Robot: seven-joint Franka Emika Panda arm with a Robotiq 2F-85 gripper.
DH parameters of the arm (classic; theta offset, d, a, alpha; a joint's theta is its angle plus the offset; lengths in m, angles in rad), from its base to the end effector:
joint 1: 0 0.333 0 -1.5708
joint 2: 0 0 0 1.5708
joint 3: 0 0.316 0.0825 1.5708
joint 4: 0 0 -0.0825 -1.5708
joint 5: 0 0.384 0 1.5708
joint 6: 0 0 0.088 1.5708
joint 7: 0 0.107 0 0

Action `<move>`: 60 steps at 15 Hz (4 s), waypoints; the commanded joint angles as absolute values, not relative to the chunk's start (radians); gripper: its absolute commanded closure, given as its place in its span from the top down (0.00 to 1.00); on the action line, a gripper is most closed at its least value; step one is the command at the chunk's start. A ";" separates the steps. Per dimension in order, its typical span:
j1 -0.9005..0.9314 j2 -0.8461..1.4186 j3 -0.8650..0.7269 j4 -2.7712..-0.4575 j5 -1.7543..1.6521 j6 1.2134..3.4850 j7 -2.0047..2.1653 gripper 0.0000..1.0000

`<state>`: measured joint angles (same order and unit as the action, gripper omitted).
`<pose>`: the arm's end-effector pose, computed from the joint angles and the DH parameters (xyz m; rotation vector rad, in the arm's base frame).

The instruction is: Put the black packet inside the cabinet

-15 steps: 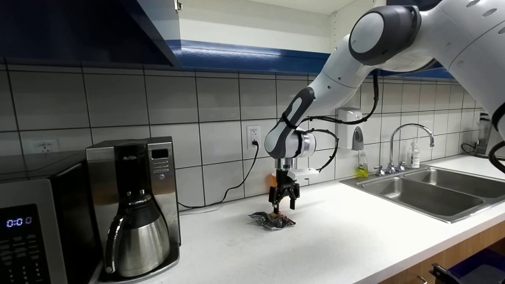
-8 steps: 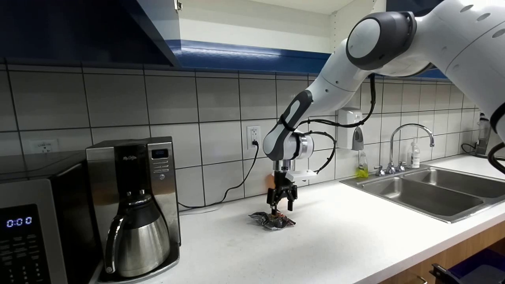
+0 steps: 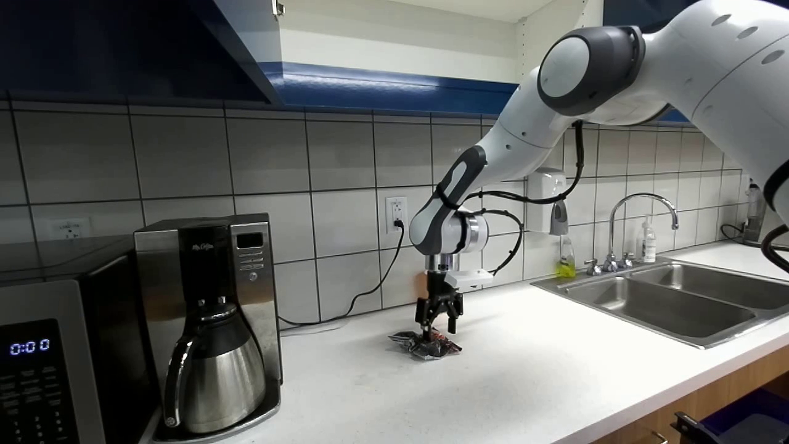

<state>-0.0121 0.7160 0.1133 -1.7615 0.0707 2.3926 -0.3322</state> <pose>0.6477 0.0617 0.1543 -2.9626 -0.5314 0.1017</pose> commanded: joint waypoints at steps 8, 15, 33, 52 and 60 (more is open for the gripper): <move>-0.027 0.740 0.126 -1.717 0.054 2.368 -0.350 0.42; -0.029 0.740 0.120 -1.709 0.051 2.368 -0.347 0.00; -0.044 0.687 0.108 -1.698 0.056 2.343 -0.333 0.01; -0.053 0.453 0.111 -1.900 0.103 2.280 -0.322 0.01; -0.050 0.327 0.111 -2.030 0.154 2.270 -0.330 0.01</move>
<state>-0.0375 0.4060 0.1014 -1.9602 0.1225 2.2984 -0.3261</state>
